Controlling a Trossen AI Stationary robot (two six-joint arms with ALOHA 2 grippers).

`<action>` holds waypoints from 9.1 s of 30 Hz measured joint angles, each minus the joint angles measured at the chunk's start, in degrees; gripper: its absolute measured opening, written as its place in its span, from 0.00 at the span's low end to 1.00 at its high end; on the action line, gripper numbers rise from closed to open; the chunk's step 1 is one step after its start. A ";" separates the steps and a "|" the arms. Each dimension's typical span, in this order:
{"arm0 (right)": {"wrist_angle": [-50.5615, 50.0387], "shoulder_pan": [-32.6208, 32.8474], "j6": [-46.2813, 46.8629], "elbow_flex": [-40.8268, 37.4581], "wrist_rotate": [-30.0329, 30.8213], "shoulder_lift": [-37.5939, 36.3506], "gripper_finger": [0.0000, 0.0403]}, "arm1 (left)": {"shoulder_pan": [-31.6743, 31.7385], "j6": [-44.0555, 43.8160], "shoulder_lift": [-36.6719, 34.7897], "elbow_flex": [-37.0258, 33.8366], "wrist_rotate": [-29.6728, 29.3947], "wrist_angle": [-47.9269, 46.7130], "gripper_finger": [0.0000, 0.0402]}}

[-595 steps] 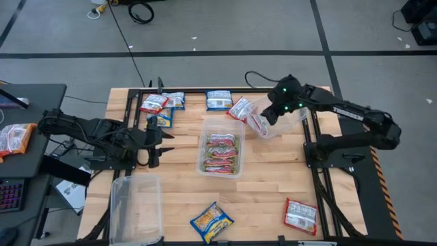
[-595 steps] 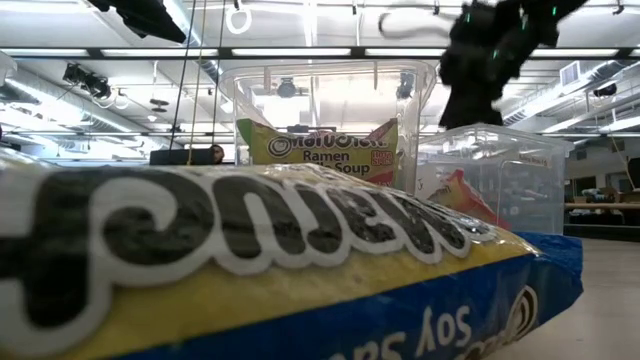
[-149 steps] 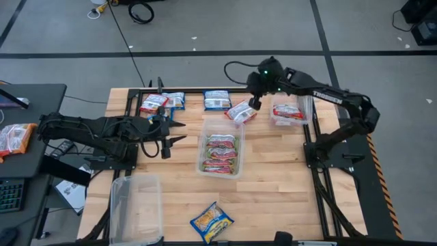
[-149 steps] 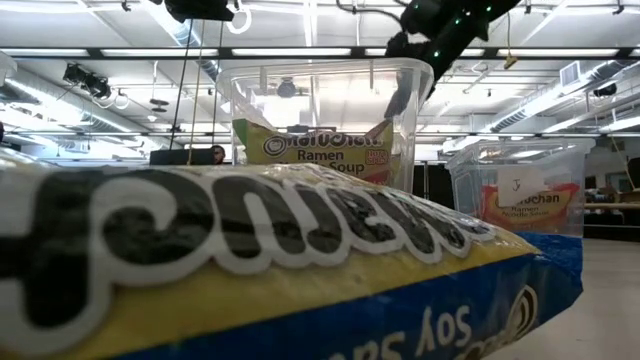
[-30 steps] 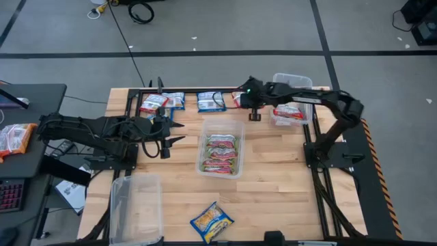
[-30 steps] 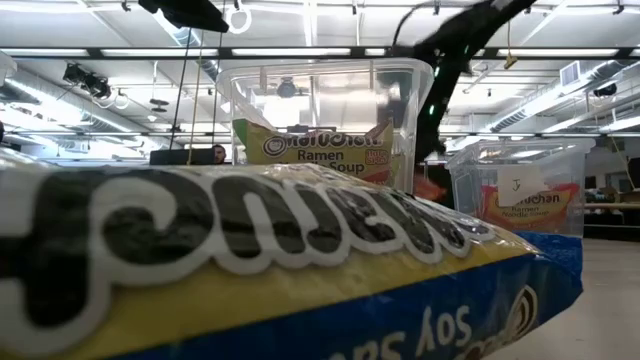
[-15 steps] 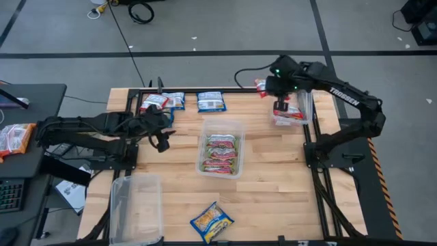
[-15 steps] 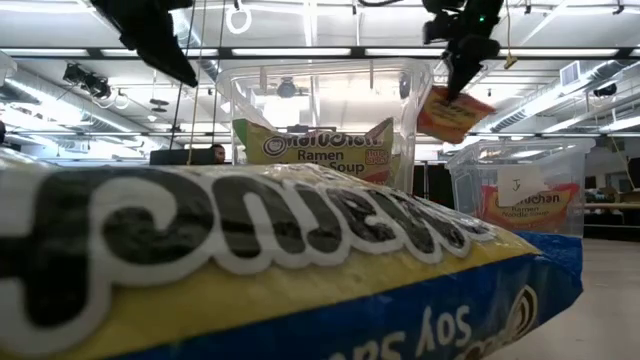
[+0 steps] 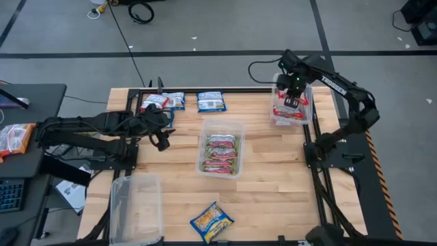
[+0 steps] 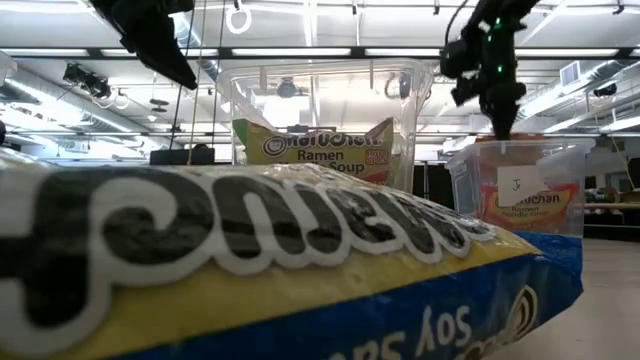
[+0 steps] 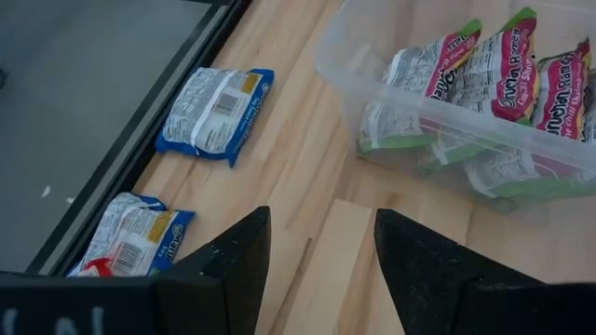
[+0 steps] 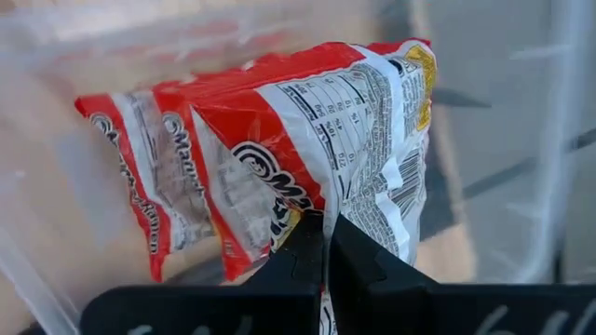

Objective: Sort Maruchan noodles
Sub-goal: Put the red noodle pack into the top transparent container

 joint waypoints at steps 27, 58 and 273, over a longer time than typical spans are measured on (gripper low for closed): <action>0.84 -1.22 -1.47 -2.39 -4.20 10.93 0.15 | -0.02 0.06 0.00 0.00 0.01 -3.11 0.49; 12.28 49.83 20.96 -4.24 -1.62 -8.38 0.33 | 22.40 -12.99 18.86 0.04 -10.95 -4.82 0.49; 31.68 3.71 5.28 -23.31 24.96 1.78 0.34 | -6.21 9.65 7.13 4.94 -10.44 5.17 0.57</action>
